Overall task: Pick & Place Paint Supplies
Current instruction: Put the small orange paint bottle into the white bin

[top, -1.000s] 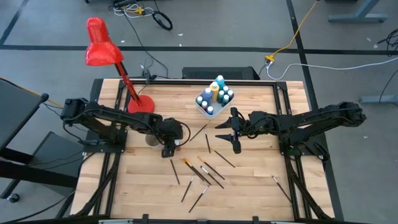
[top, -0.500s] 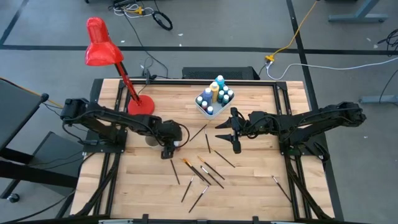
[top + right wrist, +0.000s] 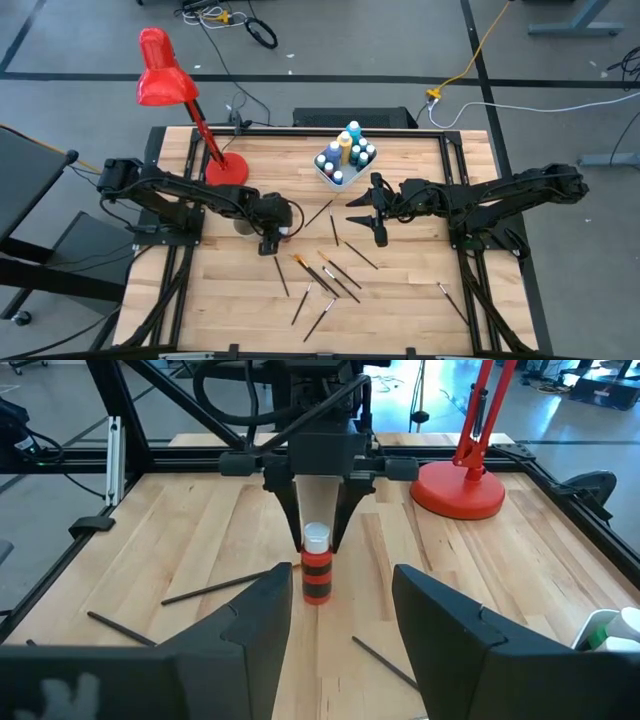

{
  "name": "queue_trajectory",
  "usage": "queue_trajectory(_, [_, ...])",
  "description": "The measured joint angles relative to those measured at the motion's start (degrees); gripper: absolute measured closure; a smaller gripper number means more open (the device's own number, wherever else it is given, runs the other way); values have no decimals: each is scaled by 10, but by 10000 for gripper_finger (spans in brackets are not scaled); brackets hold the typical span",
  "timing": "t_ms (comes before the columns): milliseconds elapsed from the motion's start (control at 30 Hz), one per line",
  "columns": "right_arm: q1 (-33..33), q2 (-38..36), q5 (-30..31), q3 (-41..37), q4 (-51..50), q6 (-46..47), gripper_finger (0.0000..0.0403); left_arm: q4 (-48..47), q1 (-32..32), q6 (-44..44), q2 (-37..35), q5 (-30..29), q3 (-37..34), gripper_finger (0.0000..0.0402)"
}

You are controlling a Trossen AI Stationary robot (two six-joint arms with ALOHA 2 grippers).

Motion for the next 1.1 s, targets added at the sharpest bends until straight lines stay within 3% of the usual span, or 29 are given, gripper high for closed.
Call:
queue_trajectory(267, [0, 0, 0, 0, 0, 0, 222, 47, 0, 0, 0, 24, 2, 248])
queue_trajectory(533, [8, 17, 2, -12, 12, 14, 222, 75, 0, 29, 0, 16, 72, 269])
queue_trajectory(633, [16, 53, 2, -15, 38, 14, 218, 76, 0, 42, 0, -14, 98, 273])
queue_trajectory(867, [20, 176, 2, -11, 227, -17, 185, 109, 2, 74, 0, -20, 115, 260])
queue_trajectory(1100, [18, 271, 6, 41, 240, -20, 142, 113, 2, 82, 0, -42, 115, 269])
